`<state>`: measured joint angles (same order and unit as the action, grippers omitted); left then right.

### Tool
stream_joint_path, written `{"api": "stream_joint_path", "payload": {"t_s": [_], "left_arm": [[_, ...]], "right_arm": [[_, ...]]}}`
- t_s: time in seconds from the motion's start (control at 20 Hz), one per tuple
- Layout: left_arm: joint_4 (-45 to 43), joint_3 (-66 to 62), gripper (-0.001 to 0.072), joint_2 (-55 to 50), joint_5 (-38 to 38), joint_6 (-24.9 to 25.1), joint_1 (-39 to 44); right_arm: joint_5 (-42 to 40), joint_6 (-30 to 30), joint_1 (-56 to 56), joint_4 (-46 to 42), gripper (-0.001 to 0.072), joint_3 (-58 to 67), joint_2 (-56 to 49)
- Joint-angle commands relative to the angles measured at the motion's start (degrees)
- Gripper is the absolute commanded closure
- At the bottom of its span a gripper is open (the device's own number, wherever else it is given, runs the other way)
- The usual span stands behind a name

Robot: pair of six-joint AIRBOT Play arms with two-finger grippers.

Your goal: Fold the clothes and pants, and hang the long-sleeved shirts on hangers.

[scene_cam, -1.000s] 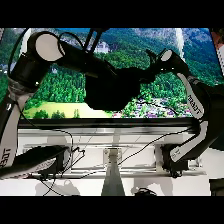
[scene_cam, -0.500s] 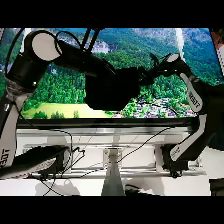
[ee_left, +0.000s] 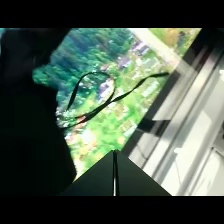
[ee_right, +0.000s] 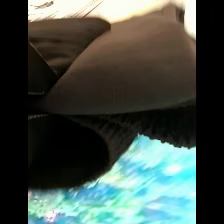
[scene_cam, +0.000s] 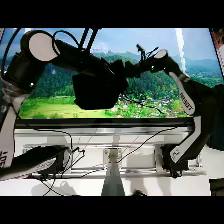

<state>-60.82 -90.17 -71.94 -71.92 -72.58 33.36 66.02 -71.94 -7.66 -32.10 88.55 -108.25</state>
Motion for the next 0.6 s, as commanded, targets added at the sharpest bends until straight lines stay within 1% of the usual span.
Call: {"api": "stream_joint_path", "payload": {"t_s": [0.0,0.15,0.3,0.4,0.55], "left_arm": [[-2.23,-0.02,0.0701,2.75,0.07,0.0,-0.02],[-2.25,-0.02,0.0701,6.86,0.44,0.0,-0.02],[-2.27,-0.02,0.0701,11.54,0.5,0.0,-0.02],[-3.17,-0.02,0.07,14.25,0.5,0.0,-0.02],[-5.68,-0.02,0.07,17.57,0.5,-0.02,-0.02]], "right_arm": [[-0.63,0.24,3.96,0.61,0.0685,2.84,7.87],[0.48,-5.73,11.69,-1.14,0.0685,2.86,16.57],[4.11,-11.76,21.05,-5.88,0.0685,2.86,24.44],[6.95,-15.23,28.39,-10.78,0.0685,2.89,29.81],[9.84,-17.18,39.93,-20.37,0.0685,2.86,36.46]]}}
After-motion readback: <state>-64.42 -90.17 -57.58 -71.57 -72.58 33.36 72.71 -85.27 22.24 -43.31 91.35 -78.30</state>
